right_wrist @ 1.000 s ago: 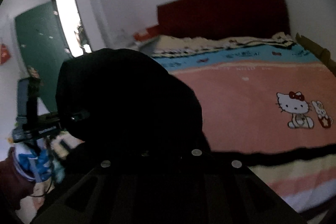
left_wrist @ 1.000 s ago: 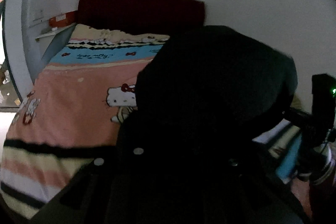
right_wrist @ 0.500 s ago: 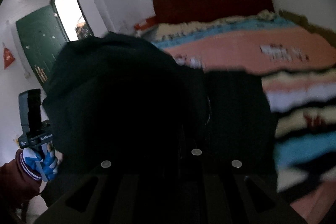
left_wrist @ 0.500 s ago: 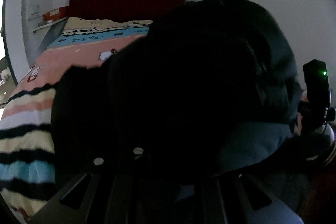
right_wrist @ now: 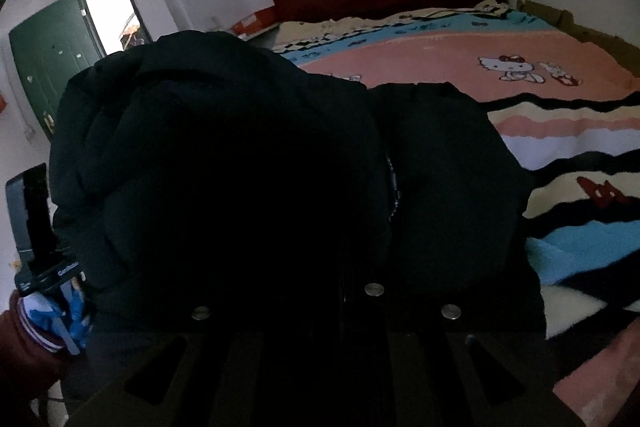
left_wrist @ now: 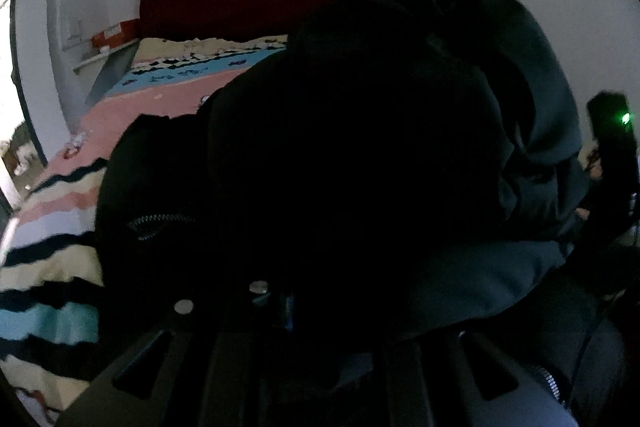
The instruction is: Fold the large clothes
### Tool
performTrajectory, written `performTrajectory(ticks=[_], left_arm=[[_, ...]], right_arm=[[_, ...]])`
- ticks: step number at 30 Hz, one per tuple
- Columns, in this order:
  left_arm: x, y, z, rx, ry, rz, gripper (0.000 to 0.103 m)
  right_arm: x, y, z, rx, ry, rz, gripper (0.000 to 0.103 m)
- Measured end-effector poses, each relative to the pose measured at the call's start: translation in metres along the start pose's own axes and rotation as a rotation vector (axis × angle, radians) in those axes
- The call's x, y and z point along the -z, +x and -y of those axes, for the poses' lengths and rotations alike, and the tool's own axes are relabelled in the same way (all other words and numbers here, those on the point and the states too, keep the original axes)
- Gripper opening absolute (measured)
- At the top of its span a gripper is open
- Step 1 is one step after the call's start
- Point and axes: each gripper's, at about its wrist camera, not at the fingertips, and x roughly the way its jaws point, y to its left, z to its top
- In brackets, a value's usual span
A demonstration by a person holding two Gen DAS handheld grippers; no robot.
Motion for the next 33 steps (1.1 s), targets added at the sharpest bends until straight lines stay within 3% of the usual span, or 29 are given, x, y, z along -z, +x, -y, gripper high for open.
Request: performTrajectory(ticks=[4, 7, 9, 10, 11, 13, 14, 20, 22, 26, 33], left_arm=[[-0.007, -0.004, 0.007, -0.066, 0.035, -0.01, 0.017], [-0.001, -0.011, 0.008, -0.091, 0.054, -0.005, 0.02], [0.008, -0.017, 0.014, -0.118, 0.099, -0.007, 0.024], [0.012, -0.019, 0.016, -0.134, 0.119, -0.011, 0.032], [0.015, -0.022, 0.019, -0.146, 0.129, -0.012, 0.043], [0.022, -0.029, 0.018, -0.15, 0.113, -0.012, 0.057], [0.025, -0.034, 0.014, -0.143, 0.095, -0.016, 0.058], [0.038, -0.057, -0.014, -0.111, -0.011, -0.055, 0.058], [0.028, -0.065, -0.029, -0.095, -0.073, -0.05, 0.058], [-0.026, -0.069, -0.062, -0.073, -0.2, -0.007, 0.058], [-0.115, -0.035, -0.07, -0.072, -0.215, 0.034, 0.058]], right_arm=[[-0.003, 0.0, -0.015, 0.074, -0.067, -0.007, 0.012], [0.0, -0.006, -0.015, 0.077, -0.064, -0.002, 0.013], [0.005, -0.015, -0.017, 0.078, -0.063, 0.001, 0.015], [0.008, -0.018, -0.02, 0.085, -0.076, -0.001, 0.016], [0.009, -0.019, -0.021, 0.092, -0.084, -0.005, 0.02], [0.015, -0.024, -0.023, 0.104, -0.09, -0.022, 0.041], [0.018, -0.026, -0.023, 0.108, -0.086, -0.028, 0.058], [0.03, -0.049, -0.007, 0.104, -0.02, -0.051, 0.059], [0.024, -0.061, -0.004, 0.107, -0.008, -0.039, 0.059], [-0.014, -0.074, -0.011, 0.112, -0.033, 0.007, 0.059], [-0.108, -0.046, -0.035, 0.091, -0.083, 0.066, 0.059]])
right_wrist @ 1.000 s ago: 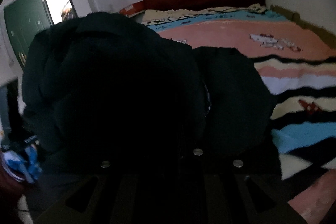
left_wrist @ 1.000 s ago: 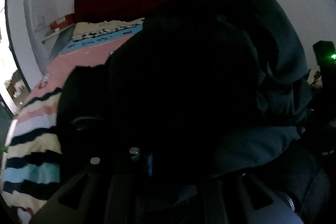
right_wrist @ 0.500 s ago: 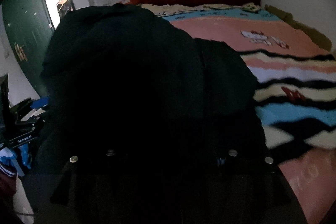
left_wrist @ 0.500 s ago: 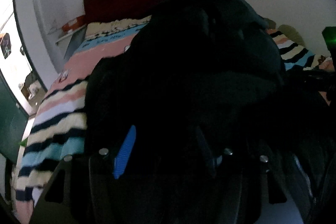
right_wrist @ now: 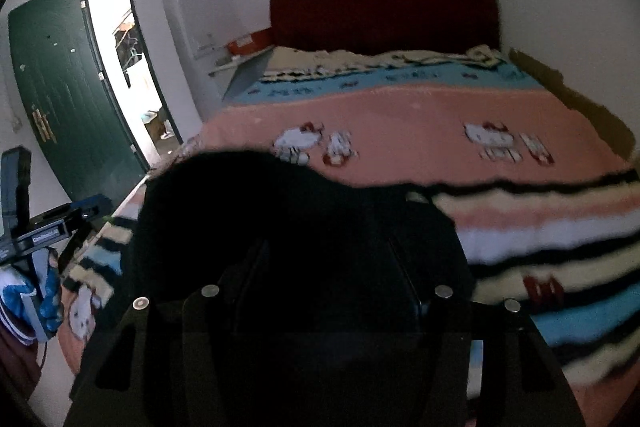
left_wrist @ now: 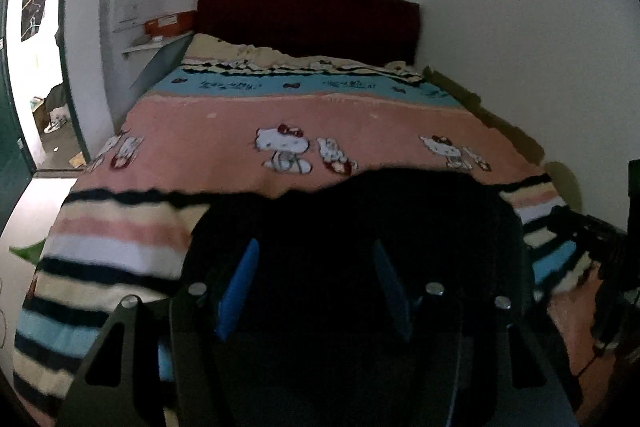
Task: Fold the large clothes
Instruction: 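Lower the folded hem onto the jacket and open both grippers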
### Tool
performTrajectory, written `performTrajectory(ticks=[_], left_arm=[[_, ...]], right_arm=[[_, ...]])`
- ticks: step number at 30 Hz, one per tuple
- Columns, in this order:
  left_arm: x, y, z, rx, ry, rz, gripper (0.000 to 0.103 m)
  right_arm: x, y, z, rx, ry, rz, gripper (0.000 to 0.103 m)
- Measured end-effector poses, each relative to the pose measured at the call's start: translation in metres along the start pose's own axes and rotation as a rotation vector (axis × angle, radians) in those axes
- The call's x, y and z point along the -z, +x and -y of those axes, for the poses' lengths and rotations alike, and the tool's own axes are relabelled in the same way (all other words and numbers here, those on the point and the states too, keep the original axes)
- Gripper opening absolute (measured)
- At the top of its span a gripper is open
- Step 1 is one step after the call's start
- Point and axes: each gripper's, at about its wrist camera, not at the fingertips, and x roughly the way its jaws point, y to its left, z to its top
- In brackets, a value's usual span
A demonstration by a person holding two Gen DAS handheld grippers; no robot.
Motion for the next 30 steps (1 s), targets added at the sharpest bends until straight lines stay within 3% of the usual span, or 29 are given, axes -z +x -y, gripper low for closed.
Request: performTrajectory(ticks=[4, 7, 11, 15, 20, 24, 26, 30], left_arm=[[-0.029, 0.044, 0.01, 0.012, -0.026, -0.038, 0.058], [-0.031, 0.068, 0.022, 0.033, -0.016, -0.08, 0.058], [0.001, 0.094, 0.032, 0.052, 0.015, -0.163, 0.058], [0.043, 0.117, 0.035, 0.02, 0.065, -0.212, 0.064], [0.075, 0.123, 0.039, -0.003, 0.124, -0.176, 0.067], [0.075, 0.123, 0.043, -0.045, 0.12, -0.214, 0.067], [0.071, 0.107, 0.049, -0.059, 0.123, -0.224, 0.066], [0.071, 0.066, 0.063, -0.038, 0.159, -0.188, 0.066]], right_arm=[[-0.038, 0.037, -0.012, -0.02, -0.003, 0.0, 0.059], [-0.049, 0.059, -0.022, -0.021, -0.021, -0.009, 0.059], [-0.04, 0.092, -0.027, -0.028, -0.031, -0.074, 0.059], [0.004, 0.118, -0.026, -0.015, -0.055, -0.156, 0.059], [0.048, 0.121, -0.016, -0.02, -0.053, -0.126, 0.059], [0.053, 0.125, -0.02, 0.018, -0.075, -0.162, 0.059], [0.051, 0.119, -0.026, 0.044, -0.083, -0.218, 0.059], [0.057, 0.084, -0.042, 0.008, -0.143, -0.23, 0.059]])
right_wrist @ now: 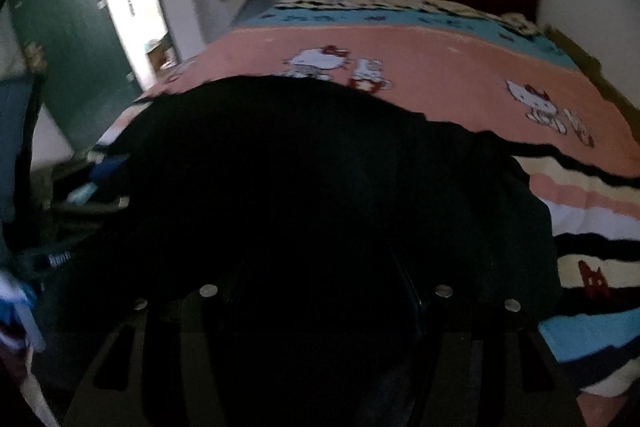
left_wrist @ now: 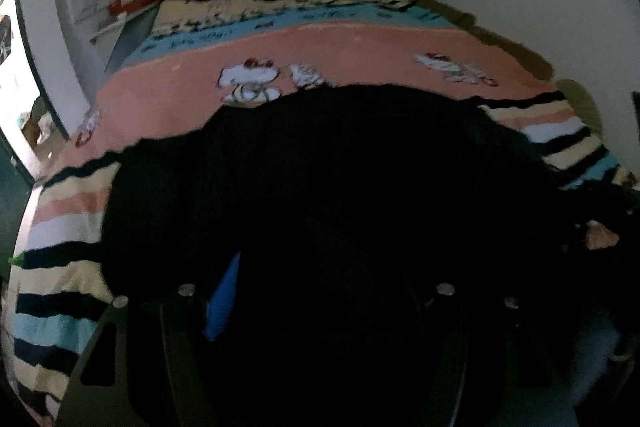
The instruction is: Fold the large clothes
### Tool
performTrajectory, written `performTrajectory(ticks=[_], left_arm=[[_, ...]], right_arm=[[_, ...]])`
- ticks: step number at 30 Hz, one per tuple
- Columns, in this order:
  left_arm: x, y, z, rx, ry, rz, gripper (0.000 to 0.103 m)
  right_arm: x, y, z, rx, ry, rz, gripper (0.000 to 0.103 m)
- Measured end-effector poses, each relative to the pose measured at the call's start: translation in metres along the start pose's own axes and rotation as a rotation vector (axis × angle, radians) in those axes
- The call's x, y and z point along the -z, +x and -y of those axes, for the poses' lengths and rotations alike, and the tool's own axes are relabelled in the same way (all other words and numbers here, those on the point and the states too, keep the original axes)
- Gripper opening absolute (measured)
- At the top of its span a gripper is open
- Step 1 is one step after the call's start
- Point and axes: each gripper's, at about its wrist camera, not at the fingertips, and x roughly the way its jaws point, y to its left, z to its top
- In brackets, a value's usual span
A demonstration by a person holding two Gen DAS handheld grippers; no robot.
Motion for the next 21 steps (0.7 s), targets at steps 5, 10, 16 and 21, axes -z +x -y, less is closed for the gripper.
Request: performTrajectory(ticks=[5, 10, 16, 21], left_arm=[[0.028, -0.007, 0.021, -0.046, 0.094, -0.045, 0.066], [0.049, 0.004, 0.016, -0.061, 0.05, -0.028, 0.067], [0.058, 0.019, 0.012, -0.066, 0.021, 0.005, 0.069], [0.058, 0.028, 0.008, -0.062, -0.001, 0.019, 0.069]], right_arm=[[0.029, -0.02, -0.005, 0.003, -0.023, -0.034, 0.058], [0.052, -0.018, -0.003, 0.012, -0.007, -0.037, 0.058], [0.058, 0.001, 0.002, 0.013, 0.038, -0.021, 0.059], [0.056, 0.018, 0.006, 0.012, 0.047, -0.02, 0.059]])
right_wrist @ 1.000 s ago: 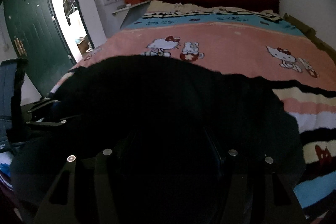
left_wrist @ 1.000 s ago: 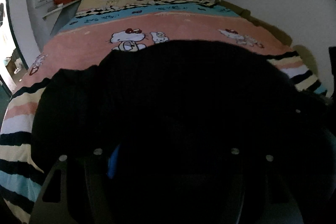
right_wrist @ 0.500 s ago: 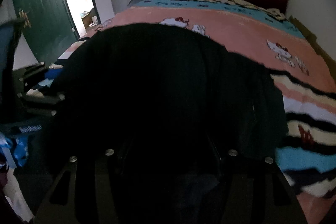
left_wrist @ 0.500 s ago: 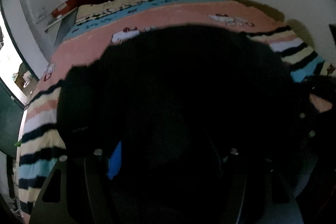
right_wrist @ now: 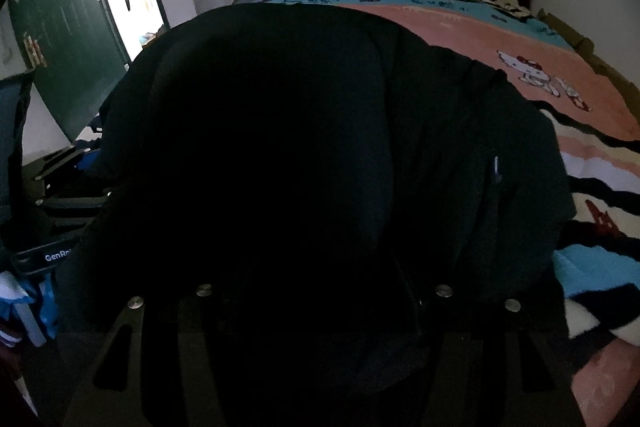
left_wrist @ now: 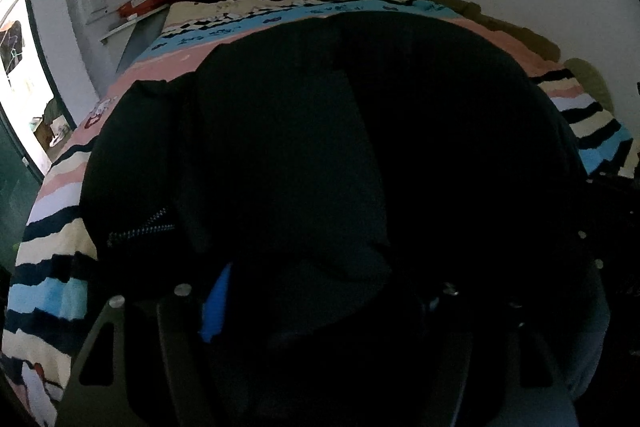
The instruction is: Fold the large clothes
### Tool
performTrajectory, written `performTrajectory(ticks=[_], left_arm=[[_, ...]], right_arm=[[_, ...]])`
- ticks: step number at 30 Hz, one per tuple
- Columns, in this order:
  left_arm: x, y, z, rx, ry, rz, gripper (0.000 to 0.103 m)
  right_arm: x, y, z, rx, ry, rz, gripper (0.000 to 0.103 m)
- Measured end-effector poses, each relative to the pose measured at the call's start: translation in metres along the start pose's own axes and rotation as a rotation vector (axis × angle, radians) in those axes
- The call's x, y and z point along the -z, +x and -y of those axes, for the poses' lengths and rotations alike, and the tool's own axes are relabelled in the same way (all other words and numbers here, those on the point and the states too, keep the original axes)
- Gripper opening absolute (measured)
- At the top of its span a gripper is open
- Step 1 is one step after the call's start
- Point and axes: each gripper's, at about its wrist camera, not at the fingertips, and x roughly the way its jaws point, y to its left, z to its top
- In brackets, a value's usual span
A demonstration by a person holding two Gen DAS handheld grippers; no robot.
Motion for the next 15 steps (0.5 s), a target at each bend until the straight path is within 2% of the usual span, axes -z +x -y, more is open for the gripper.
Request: performTrajectory(ticks=[6, 9, 12, 15], left_arm=[[0.001, -0.006, 0.004, -0.02, 0.006, 0.001, 0.069], [0.001, -0.022, 0.006, -0.024, 0.009, 0.005, 0.069], [0.007, -0.037, 0.007, -0.028, 0.012, 0.021, 0.069], [0.018, -0.039, 0.005, -0.014, -0.016, 0.03, 0.069]], right_arm=[[0.003, -0.001, -0.003, 0.02, 0.001, -0.006, 0.059], [-0.001, -0.009, -0.008, 0.051, -0.005, -0.028, 0.059], [0.001, -0.03, -0.014, 0.026, 0.004, 0.003, 0.059], [0.014, -0.033, -0.017, 0.017, -0.016, 0.006, 0.059]])
